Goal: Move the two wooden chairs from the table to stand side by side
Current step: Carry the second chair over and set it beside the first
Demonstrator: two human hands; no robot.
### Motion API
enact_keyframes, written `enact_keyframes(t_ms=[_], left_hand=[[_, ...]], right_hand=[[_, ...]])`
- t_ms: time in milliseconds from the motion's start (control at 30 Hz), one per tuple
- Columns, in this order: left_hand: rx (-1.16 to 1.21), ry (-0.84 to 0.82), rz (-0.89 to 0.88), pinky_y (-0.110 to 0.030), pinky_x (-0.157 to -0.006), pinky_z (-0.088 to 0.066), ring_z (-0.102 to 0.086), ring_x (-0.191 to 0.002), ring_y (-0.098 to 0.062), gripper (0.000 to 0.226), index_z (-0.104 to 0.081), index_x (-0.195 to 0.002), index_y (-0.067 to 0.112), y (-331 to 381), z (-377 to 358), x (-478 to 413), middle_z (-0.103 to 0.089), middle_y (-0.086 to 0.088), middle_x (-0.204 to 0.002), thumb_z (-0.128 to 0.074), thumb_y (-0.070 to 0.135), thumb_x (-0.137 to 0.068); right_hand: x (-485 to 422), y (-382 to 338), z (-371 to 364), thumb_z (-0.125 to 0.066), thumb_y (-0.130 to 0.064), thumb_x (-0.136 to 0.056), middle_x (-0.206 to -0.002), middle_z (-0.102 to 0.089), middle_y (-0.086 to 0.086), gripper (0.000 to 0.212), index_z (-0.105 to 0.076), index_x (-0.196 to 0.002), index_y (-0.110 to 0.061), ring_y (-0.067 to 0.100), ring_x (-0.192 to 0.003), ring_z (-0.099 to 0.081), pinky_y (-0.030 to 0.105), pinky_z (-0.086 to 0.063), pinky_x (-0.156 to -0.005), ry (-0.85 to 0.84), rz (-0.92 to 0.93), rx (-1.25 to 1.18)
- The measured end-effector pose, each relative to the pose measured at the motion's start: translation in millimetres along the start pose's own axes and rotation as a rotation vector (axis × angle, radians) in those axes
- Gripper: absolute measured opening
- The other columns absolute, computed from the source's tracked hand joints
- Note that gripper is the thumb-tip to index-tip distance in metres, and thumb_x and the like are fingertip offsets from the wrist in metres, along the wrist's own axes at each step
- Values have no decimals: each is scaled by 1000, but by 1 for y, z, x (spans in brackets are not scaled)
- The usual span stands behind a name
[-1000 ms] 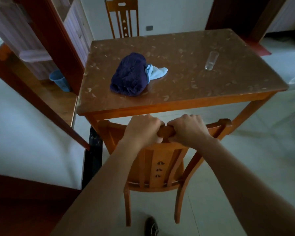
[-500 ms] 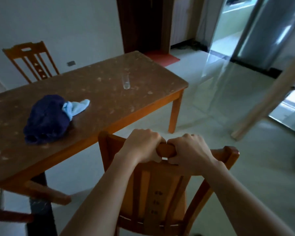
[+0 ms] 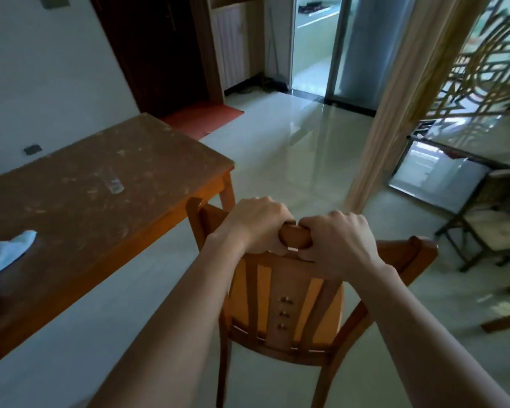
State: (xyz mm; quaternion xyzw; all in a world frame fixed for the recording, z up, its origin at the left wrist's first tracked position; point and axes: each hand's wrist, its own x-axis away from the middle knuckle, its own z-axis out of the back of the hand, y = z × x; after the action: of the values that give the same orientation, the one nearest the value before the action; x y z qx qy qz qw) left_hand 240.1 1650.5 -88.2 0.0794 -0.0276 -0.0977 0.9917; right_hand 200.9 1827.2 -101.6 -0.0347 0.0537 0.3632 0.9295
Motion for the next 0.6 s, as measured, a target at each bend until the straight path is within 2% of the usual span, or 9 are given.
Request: enact_keyframes(t_ms=[67, 133, 233, 300, 400, 533, 600], left_hand=[[11, -1, -36, -32, -61, -52, -59, -63, -18, 42, -45, -55, 38, -1, 1, -45, -46, 22, -58, -84, 33, -70], [27, -11, -58, -31, -61, -50, -59, -64, -16, 33, -53, -62, 38, -7, 2, -86, -51, 20, -60, -85, 32, -67], [58, -19, -127, -30, -64, -48, -61, -65, -13, 20, -68, -75, 35, -21, 1, -149, -61, 17, -66, -86, 30, -65], [74, -27, -165, -33, -68, -54, -65, -68, -14, 20, -75, -80, 32, -36, -2, -192, -68, 15, -69, -85, 30, -63], [129, -40, -236, -35, -68, -56, -66, -67, -12, 21, -75, -80, 35, -67, -1, -255, -70, 14, -68, -83, 35, -60], [144, -55, -351, -29, -58, -41, -56, -59, -5, 24, -60, -70, 45, -99, 10, -326, -57, 21, -59, -82, 42, -61], [128, -48, -394, -28, -55, -35, -56, -61, -8, 22, -63, -72, 43, -116, 16, -363, -58, 20, -60, -82, 44, -62]], right_hand=[[-19, 30, 1, -64, -51, -70, -54, -37, -13, 16, -58, -75, -37, 20, -54, -48, 31, -35, -55, 30, -52, 17], [-42, 55, -1, -67, -49, -70, -55, -41, -12, 14, -62, -77, -37, 20, -53, -47, 30, -34, -54, 35, -97, 42], [-81, 88, -5, -67, -49, -72, -64, -58, -9, 16, -65, -83, -38, 20, -59, -59, 31, -39, -56, -6, -176, 59], [-111, 107, -9, -68, -50, -69, -66, -57, -8, 18, -65, -84, -39, 21, -63, -63, 33, -39, -58, -31, -240, 76], [-161, 129, -13, -70, -54, -67, -63, -54, -9, 23, -67, -84, -40, 21, -60, -59, 32, -39, -56, -49, -317, 82], [-221, 158, -15, -71, -59, -69, -64, -61, -10, 27, -69, -85, -39, 18, -59, -60, 31, -44, -56, -50, -394, 103], [-251, 173, -18, -71, -64, -70, -66, -64, -12, 29, -68, -85, -40, 16, -58, -60, 29, -43, -55, -43, -417, 112]])
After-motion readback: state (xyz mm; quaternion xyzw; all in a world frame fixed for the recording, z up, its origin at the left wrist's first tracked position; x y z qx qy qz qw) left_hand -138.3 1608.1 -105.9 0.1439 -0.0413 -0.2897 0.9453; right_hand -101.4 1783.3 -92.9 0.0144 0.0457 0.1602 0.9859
